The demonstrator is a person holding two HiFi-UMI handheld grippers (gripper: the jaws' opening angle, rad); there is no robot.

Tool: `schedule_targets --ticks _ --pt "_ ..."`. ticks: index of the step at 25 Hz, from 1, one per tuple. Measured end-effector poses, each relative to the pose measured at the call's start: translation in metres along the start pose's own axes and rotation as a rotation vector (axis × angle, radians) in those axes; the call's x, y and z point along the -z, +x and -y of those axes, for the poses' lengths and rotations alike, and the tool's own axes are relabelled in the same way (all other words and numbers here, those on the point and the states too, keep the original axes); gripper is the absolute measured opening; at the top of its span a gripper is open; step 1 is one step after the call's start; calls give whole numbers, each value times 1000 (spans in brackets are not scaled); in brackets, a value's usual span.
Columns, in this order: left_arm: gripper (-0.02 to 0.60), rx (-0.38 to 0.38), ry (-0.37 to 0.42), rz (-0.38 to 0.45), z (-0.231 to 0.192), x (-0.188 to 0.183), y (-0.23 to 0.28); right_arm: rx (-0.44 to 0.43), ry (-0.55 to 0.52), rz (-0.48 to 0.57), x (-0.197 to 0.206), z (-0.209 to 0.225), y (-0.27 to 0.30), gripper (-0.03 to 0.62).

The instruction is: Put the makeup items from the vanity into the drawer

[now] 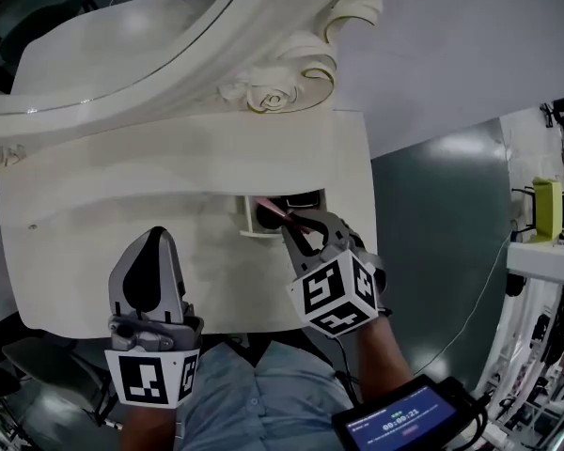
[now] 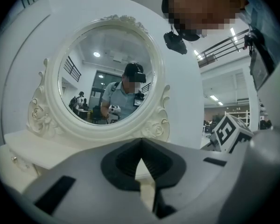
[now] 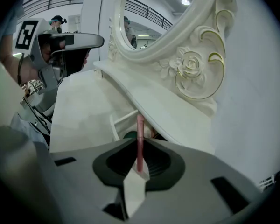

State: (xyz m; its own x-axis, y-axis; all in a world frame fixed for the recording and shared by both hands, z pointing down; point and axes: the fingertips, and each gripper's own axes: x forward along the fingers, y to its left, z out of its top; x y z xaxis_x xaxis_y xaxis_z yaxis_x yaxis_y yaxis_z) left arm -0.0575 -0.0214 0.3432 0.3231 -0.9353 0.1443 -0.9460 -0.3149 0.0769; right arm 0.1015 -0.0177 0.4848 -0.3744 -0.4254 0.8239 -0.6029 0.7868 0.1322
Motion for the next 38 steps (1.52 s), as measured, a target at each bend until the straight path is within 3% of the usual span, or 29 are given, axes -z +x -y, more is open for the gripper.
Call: schedule_targets --ticks 3,6,12,18,25,32,38 --pt "-1 -14 -4 -1 -5 2 -5 -29 11 26 -6 -7 2 55" --pt "0 -20 -7 -2 -6 4 -7 -42 33 48 -10 -9 2 123" --pt "0 -7 1 4 0 1 -3 -39 50 64 -7 -8 -3 124" --pt "0 9 22 24 3 -18 5 -41 119 153 -27 0 -15 123" --pt "0 37 61 57 13 -51 14 -19 216 305 -62 9 -42 120" --pt "-2 33 96 104 13 -80 11 38 298 527 -117 17 -78 34" --pt "0 -4 152 157 -3 -112 3 93 261 735 -171 12 -113 5"
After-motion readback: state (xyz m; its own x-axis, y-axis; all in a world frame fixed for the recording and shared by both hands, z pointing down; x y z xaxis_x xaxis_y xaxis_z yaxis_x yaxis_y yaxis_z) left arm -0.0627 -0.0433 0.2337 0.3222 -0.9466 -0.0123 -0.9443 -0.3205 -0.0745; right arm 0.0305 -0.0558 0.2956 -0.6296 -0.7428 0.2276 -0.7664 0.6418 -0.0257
